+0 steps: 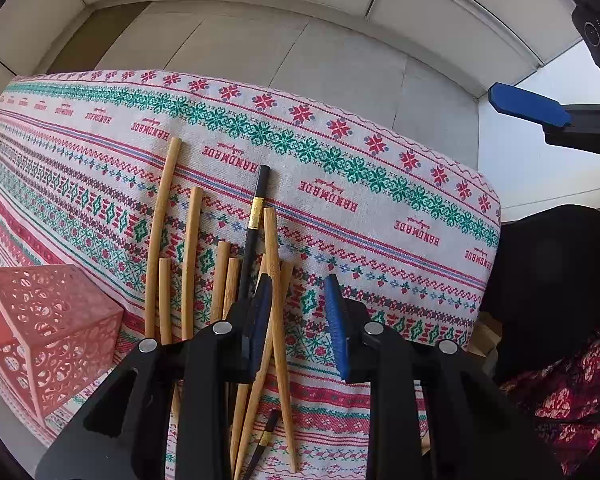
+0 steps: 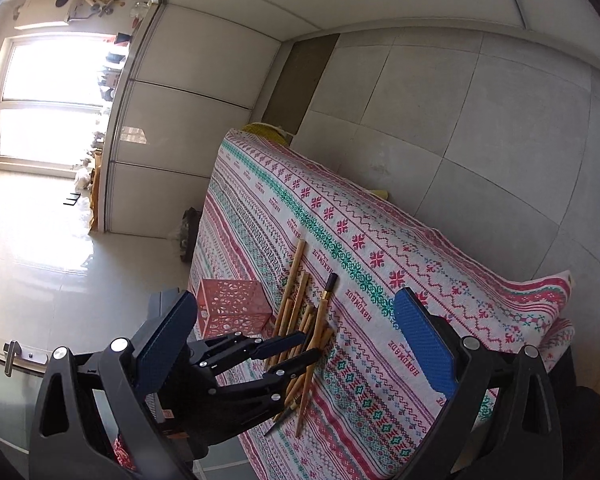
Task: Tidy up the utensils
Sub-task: 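Lower the left gripper onto the chopstick pile and grasp a wooden chopstick, then lift the wooden chopstick upright with the left gripper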
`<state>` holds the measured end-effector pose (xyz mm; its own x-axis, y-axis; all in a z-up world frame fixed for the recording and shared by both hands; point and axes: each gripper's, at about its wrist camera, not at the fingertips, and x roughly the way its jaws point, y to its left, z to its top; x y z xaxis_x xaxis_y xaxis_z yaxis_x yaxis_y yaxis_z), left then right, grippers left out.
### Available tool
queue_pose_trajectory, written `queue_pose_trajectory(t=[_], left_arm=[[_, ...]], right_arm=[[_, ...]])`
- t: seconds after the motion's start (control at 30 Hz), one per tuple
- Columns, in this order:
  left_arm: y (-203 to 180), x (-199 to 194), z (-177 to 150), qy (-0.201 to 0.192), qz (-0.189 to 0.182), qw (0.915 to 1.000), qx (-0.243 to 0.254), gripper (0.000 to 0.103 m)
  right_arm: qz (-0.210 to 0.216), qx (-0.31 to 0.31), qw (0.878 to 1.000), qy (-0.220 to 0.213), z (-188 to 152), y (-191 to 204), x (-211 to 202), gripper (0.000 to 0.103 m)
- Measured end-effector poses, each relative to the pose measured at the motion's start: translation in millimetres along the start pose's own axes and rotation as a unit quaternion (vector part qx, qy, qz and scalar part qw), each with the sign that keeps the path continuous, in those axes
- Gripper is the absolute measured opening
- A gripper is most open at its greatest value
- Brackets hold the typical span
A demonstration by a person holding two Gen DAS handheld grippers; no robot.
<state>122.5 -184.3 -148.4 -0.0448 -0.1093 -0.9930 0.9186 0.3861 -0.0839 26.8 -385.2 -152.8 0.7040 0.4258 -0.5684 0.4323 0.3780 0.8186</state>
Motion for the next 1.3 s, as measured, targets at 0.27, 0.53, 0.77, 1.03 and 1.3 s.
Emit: queue_pose_trajectory(t=[0.27, 0.53, 0.77, 1.03, 1.3], left_arm=[[-4, 28, 14, 0.016, 0.020, 0.9997, -0.007, 0.026], [1, 48, 19, 0.023, 0.028, 0.9993, -0.008, 0.017], [4, 30, -26, -0.063, 0.021, 0.9928, -0.100, 0.007], [19, -52, -135, -0.270, -0.040, 0.9234, -0.270, 0.007], [6, -139, -216, -0.438, -0.039, 0.8561, -0.272, 0.007]], right_arm=[[-0.002, 0.003, 1.000, -0.005, 3, -6, -9, 0.096], [-0.015, 0.036, 0.999, -0.025, 9, -21, -21, 0.096], [-0.036, 0.018, 0.999, 0.015, -2, -14, -3, 0.096], [-0.082, -0.017, 0.978, 0.189, -73, -7, 90, 0.091], [-0.121, 0.068, 0.969, 0.205, -89, 1, 128, 0.049]])
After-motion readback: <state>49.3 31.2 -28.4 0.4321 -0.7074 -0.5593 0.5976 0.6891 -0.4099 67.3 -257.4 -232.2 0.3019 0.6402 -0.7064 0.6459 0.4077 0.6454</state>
